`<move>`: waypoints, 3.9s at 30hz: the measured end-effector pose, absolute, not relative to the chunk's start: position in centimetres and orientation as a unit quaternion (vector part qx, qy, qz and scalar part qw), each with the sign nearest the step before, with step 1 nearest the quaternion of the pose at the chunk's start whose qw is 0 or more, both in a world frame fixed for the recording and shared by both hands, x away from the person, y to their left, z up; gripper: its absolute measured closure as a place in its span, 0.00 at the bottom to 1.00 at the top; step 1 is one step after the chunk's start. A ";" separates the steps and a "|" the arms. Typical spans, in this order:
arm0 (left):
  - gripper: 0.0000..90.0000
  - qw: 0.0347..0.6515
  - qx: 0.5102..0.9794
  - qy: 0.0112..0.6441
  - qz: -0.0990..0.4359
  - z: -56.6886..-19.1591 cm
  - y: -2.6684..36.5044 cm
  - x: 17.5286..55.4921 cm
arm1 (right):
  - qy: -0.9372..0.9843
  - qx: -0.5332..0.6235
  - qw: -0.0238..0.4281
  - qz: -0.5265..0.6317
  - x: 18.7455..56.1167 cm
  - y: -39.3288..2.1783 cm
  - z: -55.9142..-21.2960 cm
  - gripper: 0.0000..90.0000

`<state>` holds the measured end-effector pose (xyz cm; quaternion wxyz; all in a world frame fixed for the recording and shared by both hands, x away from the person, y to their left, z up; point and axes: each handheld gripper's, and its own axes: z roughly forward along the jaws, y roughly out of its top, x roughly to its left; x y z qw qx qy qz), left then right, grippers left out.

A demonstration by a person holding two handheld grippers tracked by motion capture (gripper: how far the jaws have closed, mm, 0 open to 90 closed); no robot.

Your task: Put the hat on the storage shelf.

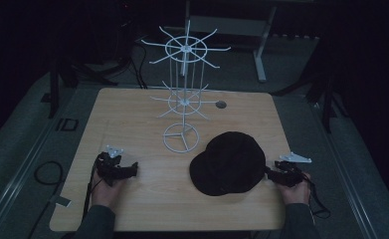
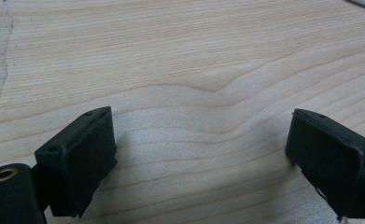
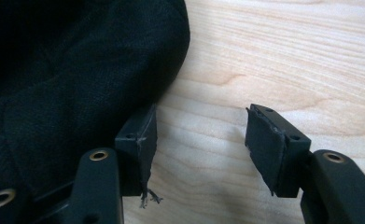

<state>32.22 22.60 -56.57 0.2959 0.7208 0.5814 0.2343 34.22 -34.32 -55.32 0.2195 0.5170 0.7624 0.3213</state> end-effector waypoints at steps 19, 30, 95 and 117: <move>0.10 0.295 0.721 0.581 0.235 -56.6 22.6 32.2 | 0.756 0.527 0.220 0.319 30.9 -32.1 -50.8 0.48; 0.10 0.295 0.721 0.581 0.235 -56.6 22.6 32.2 | 0.754 0.535 0.197 0.326 28.9 -28.6 -50.1 0.38; 0.10 0.295 0.720 0.582 0.235 -56.6 22.6 32.2 | 0.692 0.618 0.213 0.306 35.8 -27.4 -50.6 0.86; 0.10 0.296 0.720 0.582 0.235 -56.6 22.6 32.2 | 0.676 0.579 0.215 0.402 36.7 -29.6 -44.9 0.86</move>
